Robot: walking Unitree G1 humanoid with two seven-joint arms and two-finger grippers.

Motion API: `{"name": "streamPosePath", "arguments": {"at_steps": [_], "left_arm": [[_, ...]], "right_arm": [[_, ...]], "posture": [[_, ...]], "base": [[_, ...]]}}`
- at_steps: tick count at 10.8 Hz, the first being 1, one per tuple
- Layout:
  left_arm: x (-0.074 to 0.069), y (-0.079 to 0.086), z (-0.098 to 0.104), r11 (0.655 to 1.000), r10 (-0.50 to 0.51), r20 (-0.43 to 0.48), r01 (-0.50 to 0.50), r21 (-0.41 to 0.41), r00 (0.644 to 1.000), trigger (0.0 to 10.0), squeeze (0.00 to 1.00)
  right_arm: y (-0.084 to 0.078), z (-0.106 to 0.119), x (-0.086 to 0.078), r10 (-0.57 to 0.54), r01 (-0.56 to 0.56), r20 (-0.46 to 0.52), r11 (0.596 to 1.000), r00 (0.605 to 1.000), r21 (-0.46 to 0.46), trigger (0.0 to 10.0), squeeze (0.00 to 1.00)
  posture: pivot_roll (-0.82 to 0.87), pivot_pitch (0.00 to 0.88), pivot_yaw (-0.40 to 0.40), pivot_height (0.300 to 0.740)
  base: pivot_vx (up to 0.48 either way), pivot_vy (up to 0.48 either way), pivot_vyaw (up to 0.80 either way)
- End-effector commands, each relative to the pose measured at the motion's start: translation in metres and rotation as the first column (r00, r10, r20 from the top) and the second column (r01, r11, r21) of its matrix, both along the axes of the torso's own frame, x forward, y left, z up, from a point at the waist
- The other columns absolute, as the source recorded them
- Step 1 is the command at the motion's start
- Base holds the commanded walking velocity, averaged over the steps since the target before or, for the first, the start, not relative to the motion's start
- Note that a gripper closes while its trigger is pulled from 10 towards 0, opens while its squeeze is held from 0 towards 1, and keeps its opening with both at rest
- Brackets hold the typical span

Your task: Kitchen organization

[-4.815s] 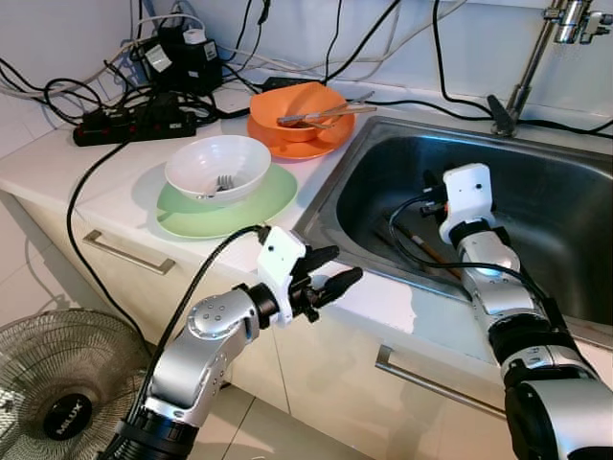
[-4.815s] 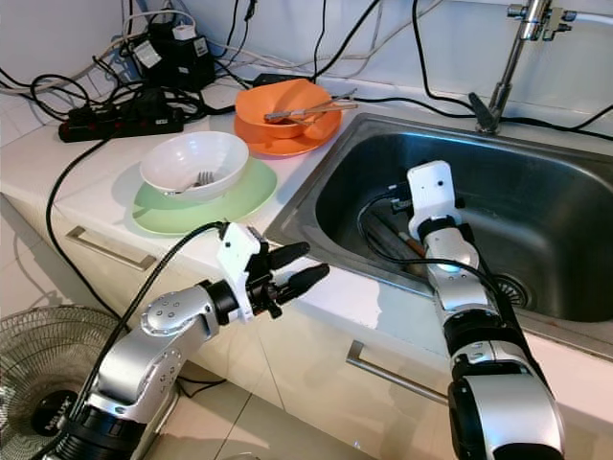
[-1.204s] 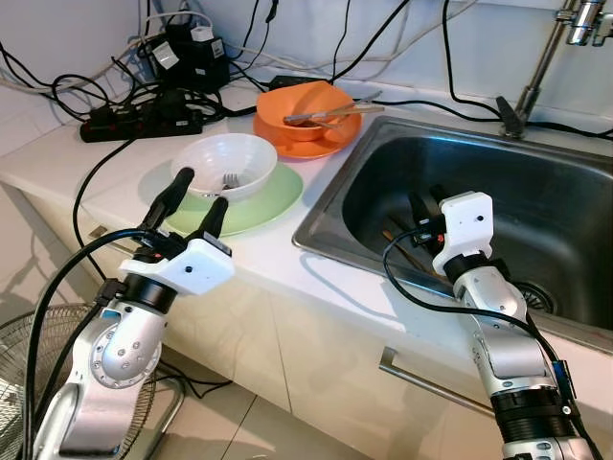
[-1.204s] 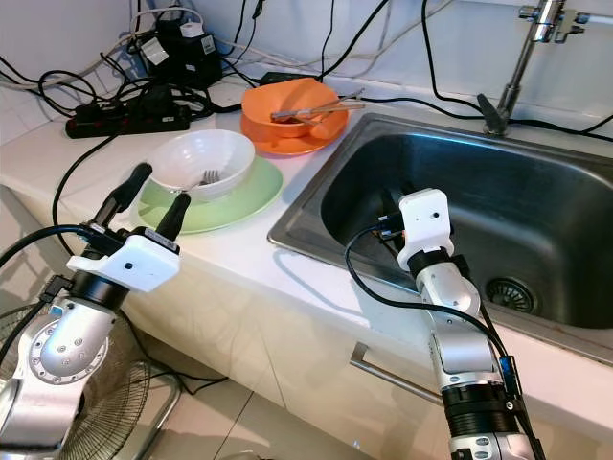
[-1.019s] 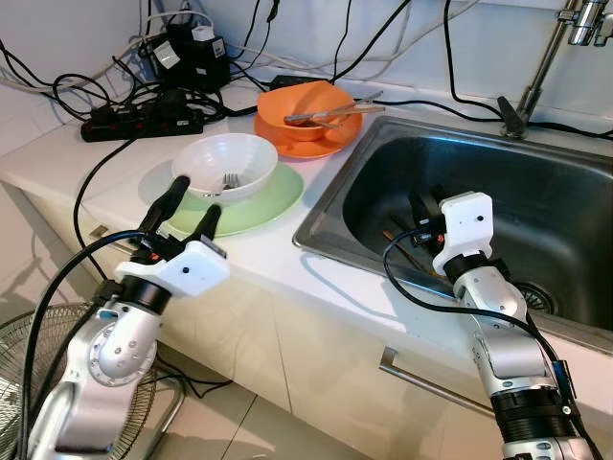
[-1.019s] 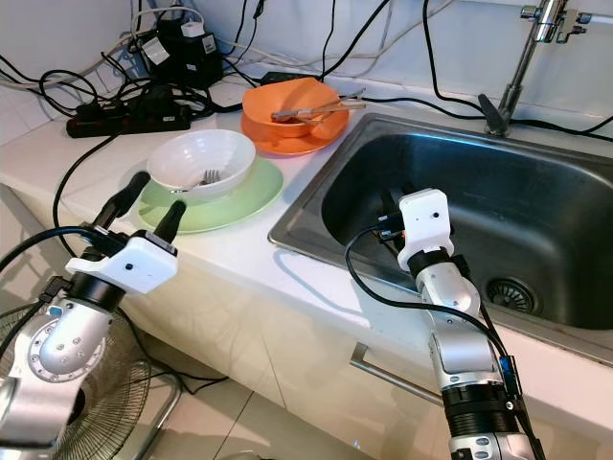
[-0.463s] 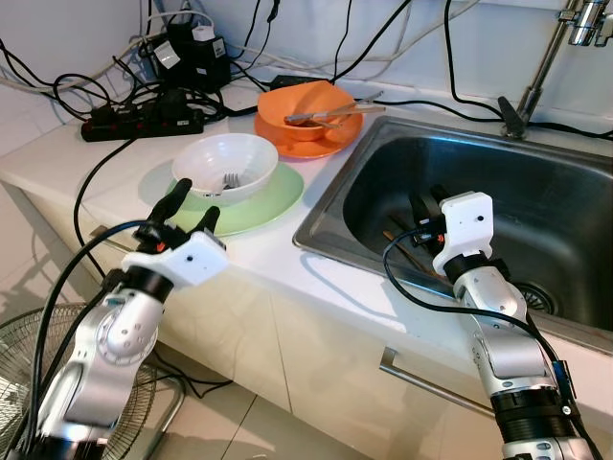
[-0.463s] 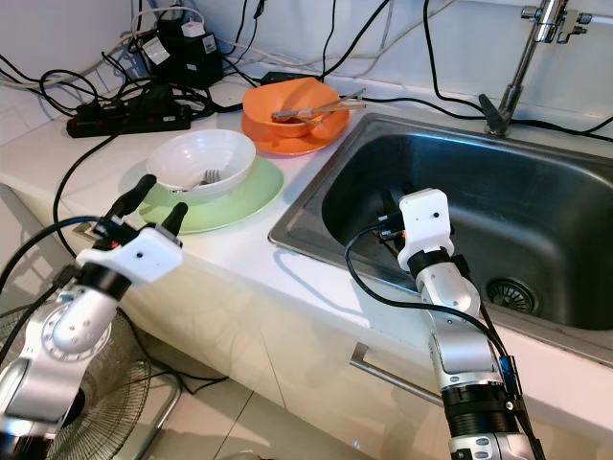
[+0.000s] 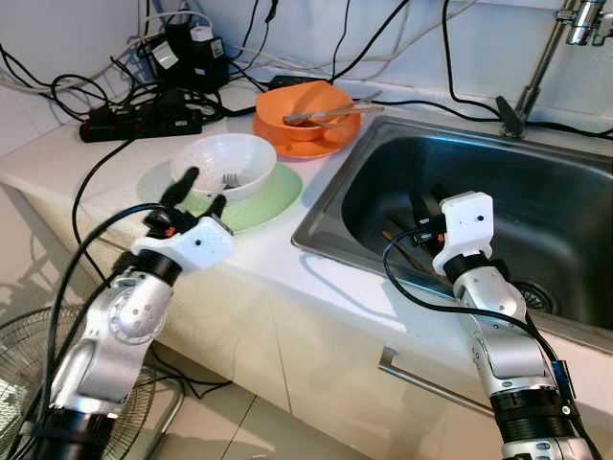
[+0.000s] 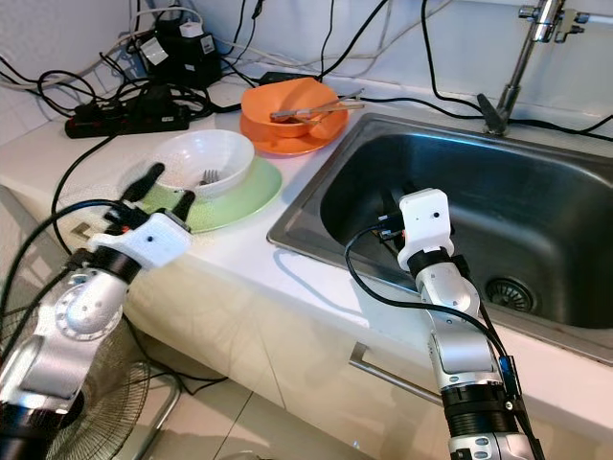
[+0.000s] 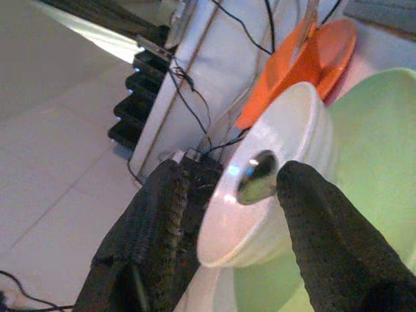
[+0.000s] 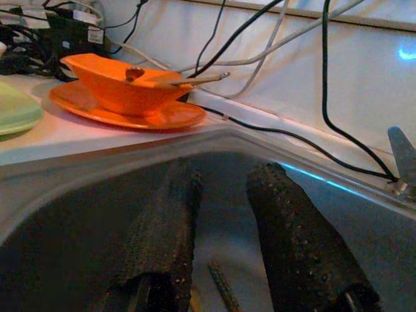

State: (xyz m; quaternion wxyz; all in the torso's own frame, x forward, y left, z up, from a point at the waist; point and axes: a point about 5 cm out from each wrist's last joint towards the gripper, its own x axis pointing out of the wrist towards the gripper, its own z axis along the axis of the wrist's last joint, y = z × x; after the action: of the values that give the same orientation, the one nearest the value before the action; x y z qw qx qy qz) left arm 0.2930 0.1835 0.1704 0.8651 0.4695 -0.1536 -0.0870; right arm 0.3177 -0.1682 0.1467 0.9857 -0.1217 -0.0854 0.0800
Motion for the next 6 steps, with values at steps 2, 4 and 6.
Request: {"name": "streamPosePath", "arguments": {"at_steps": [2, 4, 6], "left_arm": [[0.0043, -0.0024, 0.0022, 1.0, -0.009, 0.011, 0.009, -0.001, 1.0, 10.0, 0.0], [0.0064, -0.0027, 0.0006, 1.0, -0.014, 0.004, 0.014, -0.003, 1.0, 7.8, 0.0], [0.0077, -0.0039, -0.0009, 1.0, -0.021, -0.003, 0.021, -0.004, 1.0, 0.0, 0.0]], "right_arm": [[0.0035, 0.008, 0.001, 0.011, -0.011, 0.036, 1.0, 0.999, 0.003, 10.0, 0.0], [0.0032, 0.0077, 0.0004, 0.01, -0.01, 0.036, 1.0, 0.999, 0.003, 10.0, 0.0], [0.003, 0.0074, 0.0006, 0.009, -0.009, 0.035, 1.0, 0.999, 0.002, 10.0, 0.0]], "posture": [[0.08, 0.0, 0.084, 0.74], [0.07, 0.0, 0.087, 0.74], [0.07, 0.0, 0.086, 0.74]], "base": [[0.0, 0.0, 0.0], [0.0, 0.0, 0.0], [0.0, 0.0, 0.0]]}}
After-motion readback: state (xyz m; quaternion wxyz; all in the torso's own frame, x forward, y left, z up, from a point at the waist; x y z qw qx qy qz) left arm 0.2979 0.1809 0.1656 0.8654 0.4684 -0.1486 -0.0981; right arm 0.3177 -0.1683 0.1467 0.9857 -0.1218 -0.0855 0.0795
